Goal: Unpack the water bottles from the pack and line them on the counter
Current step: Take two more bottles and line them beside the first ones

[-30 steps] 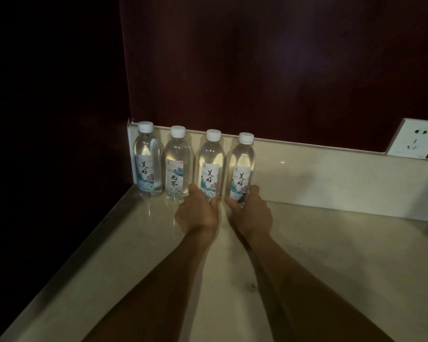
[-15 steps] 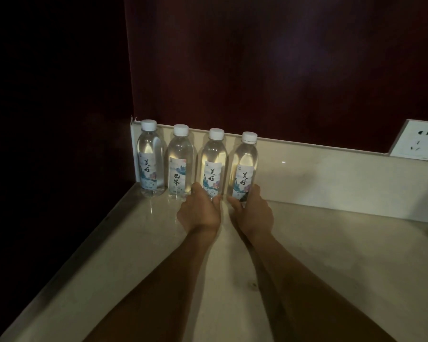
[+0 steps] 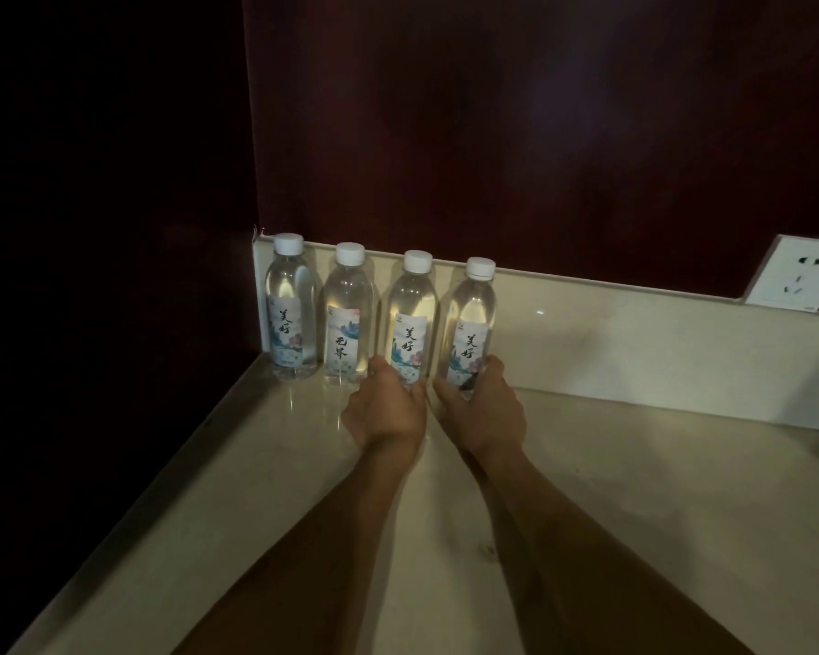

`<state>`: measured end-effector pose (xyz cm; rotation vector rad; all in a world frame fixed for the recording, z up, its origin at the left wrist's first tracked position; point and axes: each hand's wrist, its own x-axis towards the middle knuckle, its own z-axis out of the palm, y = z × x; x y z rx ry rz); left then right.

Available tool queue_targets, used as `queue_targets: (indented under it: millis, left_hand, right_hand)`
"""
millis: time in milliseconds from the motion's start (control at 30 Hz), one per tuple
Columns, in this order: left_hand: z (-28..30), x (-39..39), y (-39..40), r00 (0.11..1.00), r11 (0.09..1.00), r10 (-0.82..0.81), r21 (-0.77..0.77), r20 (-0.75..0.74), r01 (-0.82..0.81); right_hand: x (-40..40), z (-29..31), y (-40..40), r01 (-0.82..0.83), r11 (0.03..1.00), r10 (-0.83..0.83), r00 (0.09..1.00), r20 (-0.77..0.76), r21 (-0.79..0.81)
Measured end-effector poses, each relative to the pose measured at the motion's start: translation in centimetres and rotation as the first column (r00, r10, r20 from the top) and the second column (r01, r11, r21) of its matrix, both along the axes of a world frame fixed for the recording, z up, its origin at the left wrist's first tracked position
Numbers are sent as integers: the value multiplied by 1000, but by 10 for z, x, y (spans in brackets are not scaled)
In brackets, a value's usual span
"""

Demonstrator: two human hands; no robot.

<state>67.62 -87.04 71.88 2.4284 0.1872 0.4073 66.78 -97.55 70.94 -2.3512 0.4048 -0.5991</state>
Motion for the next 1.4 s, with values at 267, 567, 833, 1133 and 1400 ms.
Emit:
queue_targets:
  millis: [267, 567, 833, 1133, 1400]
  left_hand:
    - [-1, 3, 3, 999, 1000, -17, -10, -33, 17]
    - [6, -19, 6, 993, 980, -116, -164, -27, 111]
    - [15, -52, 37, 978, 931, -210, -308, -7, 198]
    - [27, -132, 91, 990, 943, -141, -300, 27, 143]
    - [23, -237, 132, 968, 781, -140, -578, 206, 236]
  right_hand:
    - [-15, 7, 7, 19, 995, -20, 1000, 10, 102]
    - [-67, 15, 24, -9, 1000, 10, 999, 51, -27]
    - [-99, 28, 45, -11, 1000, 11, 1000, 22, 18]
    - [-150, 32, 83, -127, 972, 111, 990, 87, 198]
    - [-241, 29, 127, -281, 931, 243, 953, 178, 234]
